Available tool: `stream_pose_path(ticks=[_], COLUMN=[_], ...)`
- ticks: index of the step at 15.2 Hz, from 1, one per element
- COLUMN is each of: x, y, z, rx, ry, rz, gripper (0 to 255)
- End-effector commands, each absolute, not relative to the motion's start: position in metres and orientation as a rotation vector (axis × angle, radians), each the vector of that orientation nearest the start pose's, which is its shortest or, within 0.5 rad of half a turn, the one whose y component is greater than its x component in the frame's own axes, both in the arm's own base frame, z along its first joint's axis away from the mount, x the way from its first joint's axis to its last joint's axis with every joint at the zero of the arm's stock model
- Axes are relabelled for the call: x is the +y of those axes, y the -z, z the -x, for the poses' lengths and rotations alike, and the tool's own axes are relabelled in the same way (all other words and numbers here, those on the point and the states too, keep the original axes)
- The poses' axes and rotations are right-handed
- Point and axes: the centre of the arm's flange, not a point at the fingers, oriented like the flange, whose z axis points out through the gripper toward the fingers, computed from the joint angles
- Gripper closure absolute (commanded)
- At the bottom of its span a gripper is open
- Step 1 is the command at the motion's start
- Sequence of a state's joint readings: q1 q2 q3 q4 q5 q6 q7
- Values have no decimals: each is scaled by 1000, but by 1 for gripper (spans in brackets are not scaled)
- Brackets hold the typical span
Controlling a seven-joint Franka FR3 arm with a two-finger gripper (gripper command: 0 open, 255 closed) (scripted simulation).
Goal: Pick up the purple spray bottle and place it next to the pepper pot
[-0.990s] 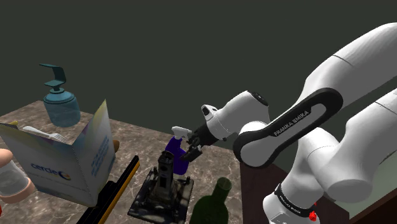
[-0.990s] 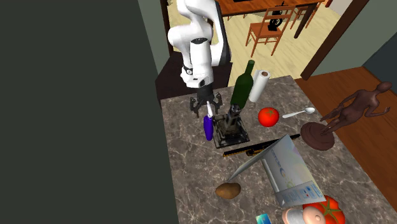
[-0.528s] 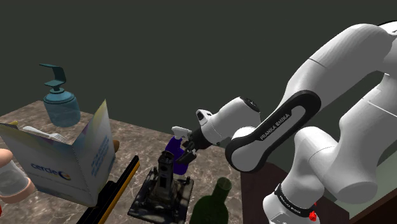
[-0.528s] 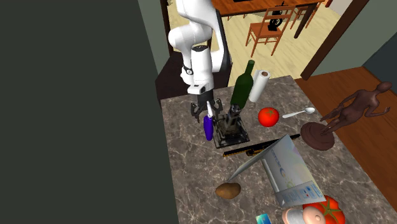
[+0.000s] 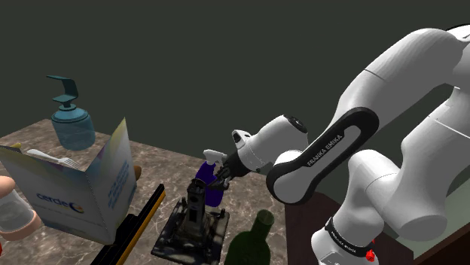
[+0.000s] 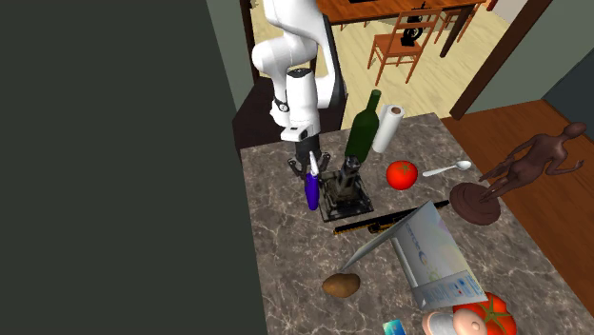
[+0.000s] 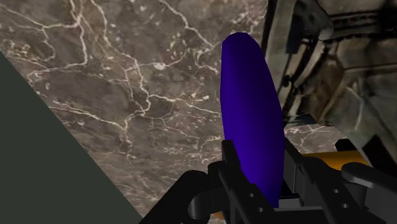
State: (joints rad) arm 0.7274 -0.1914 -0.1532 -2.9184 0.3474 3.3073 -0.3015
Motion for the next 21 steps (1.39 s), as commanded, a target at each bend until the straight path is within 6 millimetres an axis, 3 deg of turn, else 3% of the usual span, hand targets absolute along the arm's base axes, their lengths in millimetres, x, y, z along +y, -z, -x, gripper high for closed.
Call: stream_pose_path(ticks=[1,7,21], x=[177,177,177], y=[-295,-295,-369], z=[-335,-335,-335], rx=[-728,-728,-728], ry=[813,813,813], rz=[2790,2790,2790], gripper=[255,255,255])
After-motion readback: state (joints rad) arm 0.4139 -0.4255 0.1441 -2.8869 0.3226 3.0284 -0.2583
